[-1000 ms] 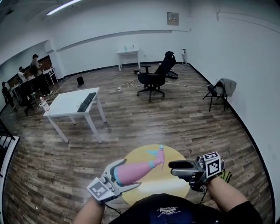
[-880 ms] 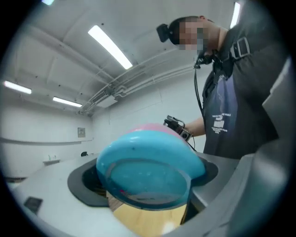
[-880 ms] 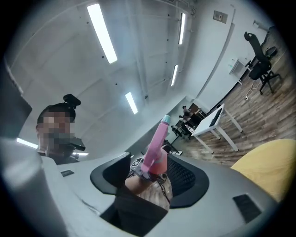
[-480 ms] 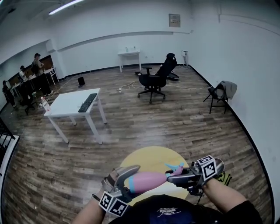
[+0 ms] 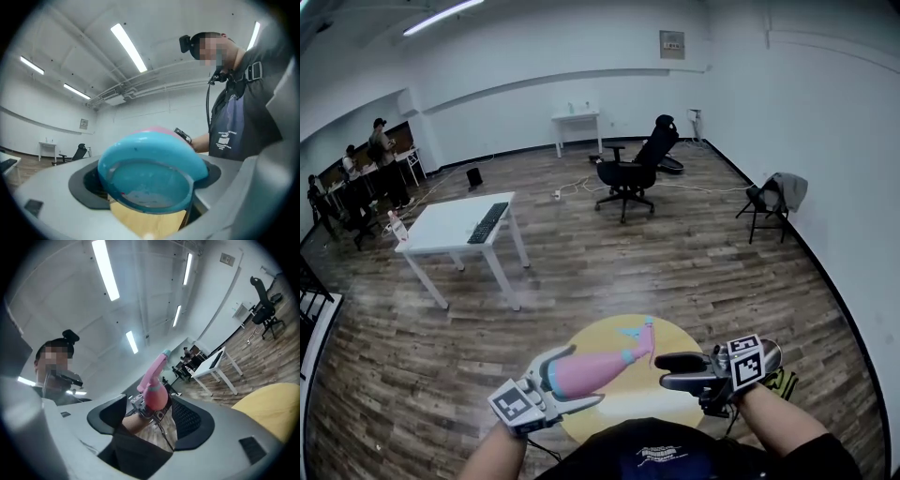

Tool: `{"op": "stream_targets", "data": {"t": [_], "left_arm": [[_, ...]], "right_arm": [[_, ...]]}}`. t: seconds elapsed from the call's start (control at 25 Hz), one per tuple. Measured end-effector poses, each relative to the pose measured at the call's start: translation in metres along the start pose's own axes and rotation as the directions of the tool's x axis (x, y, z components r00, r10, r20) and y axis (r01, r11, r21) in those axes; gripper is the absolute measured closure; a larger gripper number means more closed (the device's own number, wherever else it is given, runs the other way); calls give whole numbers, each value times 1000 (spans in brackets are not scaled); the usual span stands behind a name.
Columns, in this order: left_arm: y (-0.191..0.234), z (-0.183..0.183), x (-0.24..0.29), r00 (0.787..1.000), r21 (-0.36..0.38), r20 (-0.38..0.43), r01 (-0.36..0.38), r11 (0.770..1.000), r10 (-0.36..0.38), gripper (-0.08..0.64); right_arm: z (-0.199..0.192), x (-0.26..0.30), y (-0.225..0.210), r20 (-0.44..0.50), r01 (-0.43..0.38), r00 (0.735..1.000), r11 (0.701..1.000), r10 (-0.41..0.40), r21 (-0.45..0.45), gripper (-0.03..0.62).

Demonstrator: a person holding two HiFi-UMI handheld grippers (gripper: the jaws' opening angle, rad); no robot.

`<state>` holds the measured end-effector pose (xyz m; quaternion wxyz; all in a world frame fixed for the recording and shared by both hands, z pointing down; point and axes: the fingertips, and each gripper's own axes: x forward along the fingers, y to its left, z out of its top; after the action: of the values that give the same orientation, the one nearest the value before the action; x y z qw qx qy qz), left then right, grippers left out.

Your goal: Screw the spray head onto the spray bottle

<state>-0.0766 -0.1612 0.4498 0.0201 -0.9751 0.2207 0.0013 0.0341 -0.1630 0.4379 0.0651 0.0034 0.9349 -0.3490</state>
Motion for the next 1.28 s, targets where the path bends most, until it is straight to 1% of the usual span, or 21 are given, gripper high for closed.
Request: {"op": "stream_targets", "data": {"t": [0.08, 0.16, 0.24, 0.28, 0.32, 0.36, 0.44, 0.48, 0.52, 0.56, 0.64, 0.72, 0.8, 0.84, 0.92, 1.04, 1.08, 1.16, 1.2, 1.24, 1.28], "left_arm": [[-14, -3, 5, 999, 93, -43, 31, 995, -28, 55], [-35, -11, 17, 991, 215, -117, 90, 973, -66, 55], [-46, -16, 25, 984, 320, -168, 117, 940, -65, 57], [-48, -16, 25, 981, 378, -188, 108, 919, -38, 57], [-47, -17, 23, 978, 458, -211, 90, 884, 9, 57], [-48, -19, 21, 970, 562, -233, 76, 823, 69, 56], [-53, -25, 21, 951, 750, -269, 107, 652, 154, 52], [-55, -27, 22, 944, 789, -283, 130, 600, 168, 49], [-55, -30, 22, 940, 789, -294, 138, 598, 171, 49], [-52, -32, 21, 941, 756, -300, 134, 641, 157, 51], [-48, -28, 20, 956, 615, -282, 118, 780, 77, 55], [-41, -14, 19, 987, 447, -159, 83, 891, -12, 55], [-25, 1, 10, 1000, 259, -17, 5, 966, 0, 55], [-17, 4, 5, 1000, 186, 8, -30, 982, 29, 55], [-13, 3, -1, 999, 182, -12, -48, 982, 51, 55], [-31, -14, 9, 990, 342, -138, 29, 939, 20, 55], [-38, -19, 14, 984, 375, -175, 58, 925, 10, 55], [-46, -24, 19, 975, 412, -223, 85, 907, 10, 57], [-48, -25, 19, 972, 430, -232, 82, 899, 22, 57], [-49, -24, 19, 971, 471, -237, 75, 879, 45, 57], [-51, -24, 19, 967, 550, -241, 68, 832, 80, 56]], "right_arm": [[-1, 2, -1, 1, 0, 1000, 1000, 0, 28, 281], [-7, 9, -1, -35, 2, 999, 1000, -1, 24, 282], [-12, 16, 0, -56, -8, 998, 1000, 9, 27, 436], [-13, 16, 0, -48, -20, 999, 998, 23, 54, 437], [-13, 16, 0, -35, -38, 999, 995, 42, 92, 437], [-14, 14, -1, -24, -55, 998, 990, 59, 129, 436], [-17, 10, -5, -3, -61, 998, 983, 62, 172, 456], [-19, 8, -8, 0, -50, 999, 985, 51, 168, 511], [-20, 7, -10, -2, -38, 999, 988, 39, 148, 517], [-19, 8, -10, -5, -27, 1000, 993, 28, 115, 517], [-11, 11, -4, -16, -11, 1000, 1000, 12, 28, 525], [-1, 8, 6, -19, -26, 1000, 999, 25, -23, 469], [4, 0, 13, -16, -48, 999, 999, 48, -14, 335], [2, -3, 14, -20, -44, 999, 999, 44, -11, 319], [-4, -5, 13, -40, -21, 999, 999, 20, -27, 319], [-12, 7, 9, -81, 3, 997, 999, -7, -48, 319], [-15, 11, 8, -101, 7, 995, 998, -13, -56, 334], [-21, 16, 9, -130, -4, 991, 998, -5, -65, 434], [-23, 15, 10, -132, -16, 991, 998, 9, -53, 433], [-24, 14, 11, -129, -28, 991, 999, 24, -30, 439], [-26, 11, 12, -125, -42, 991, 999, 42, 2, 439]]}}
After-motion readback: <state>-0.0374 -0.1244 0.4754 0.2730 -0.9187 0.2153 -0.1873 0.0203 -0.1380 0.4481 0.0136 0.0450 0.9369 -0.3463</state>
